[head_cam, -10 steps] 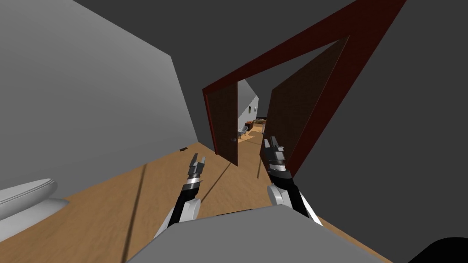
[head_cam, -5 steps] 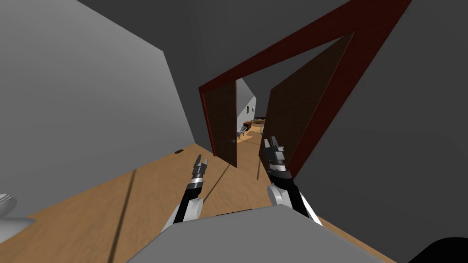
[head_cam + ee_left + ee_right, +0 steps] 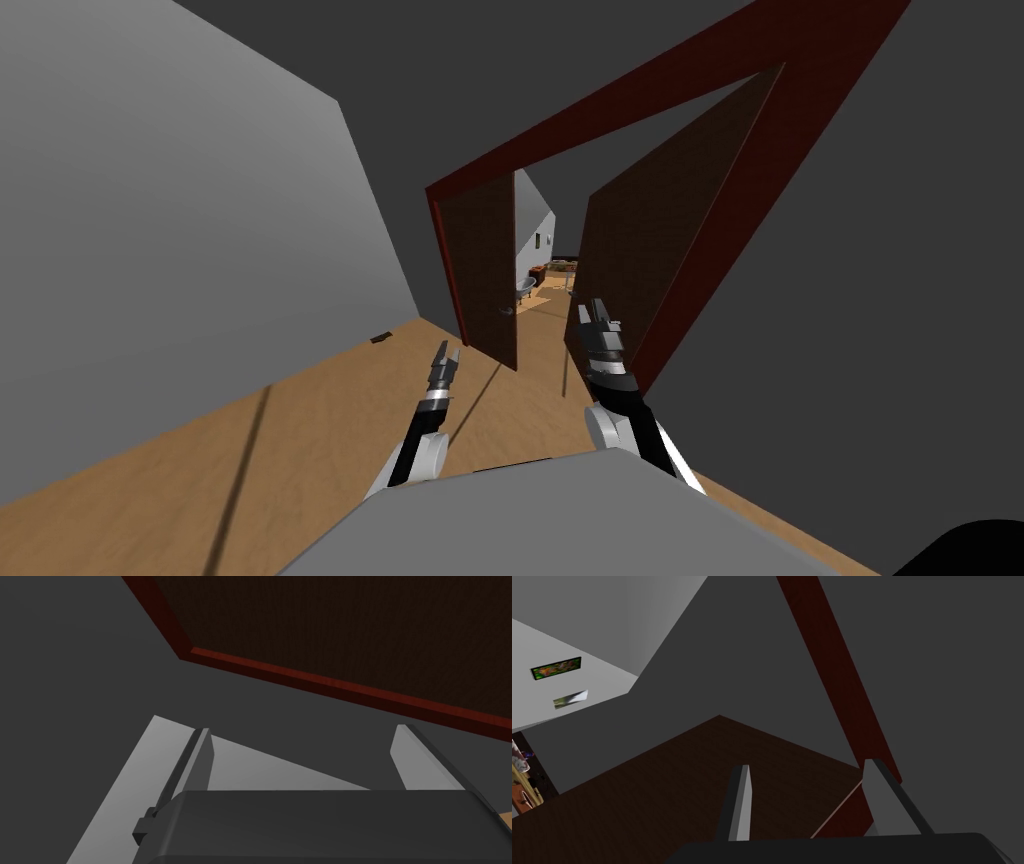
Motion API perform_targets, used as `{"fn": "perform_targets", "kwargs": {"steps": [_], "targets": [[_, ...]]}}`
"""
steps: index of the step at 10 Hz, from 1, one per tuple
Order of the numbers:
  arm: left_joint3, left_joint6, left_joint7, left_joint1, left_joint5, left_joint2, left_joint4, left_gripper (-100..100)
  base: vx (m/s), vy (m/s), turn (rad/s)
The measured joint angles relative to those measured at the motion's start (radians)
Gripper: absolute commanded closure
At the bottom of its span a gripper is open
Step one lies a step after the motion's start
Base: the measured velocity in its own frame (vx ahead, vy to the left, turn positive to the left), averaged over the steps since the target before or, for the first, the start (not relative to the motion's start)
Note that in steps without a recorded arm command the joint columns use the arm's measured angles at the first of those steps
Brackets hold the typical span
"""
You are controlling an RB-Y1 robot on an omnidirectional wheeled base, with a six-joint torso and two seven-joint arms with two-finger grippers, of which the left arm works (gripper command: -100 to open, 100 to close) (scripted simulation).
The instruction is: Push the door open
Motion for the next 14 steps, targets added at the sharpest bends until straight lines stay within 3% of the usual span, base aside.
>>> {"fn": "perform_targets", "kwargs": {"steps": [2,14], "targets": [[-0.009,-0.015,-0.007,-0.031,-0.001,-0.002,0.066,-100,0.089,0.029,-0.081],[-0.067,-0.069,-0.034,-0.155,-0.002,-0.005,0.354,-100,0.091,0.042,-0.080]]}}
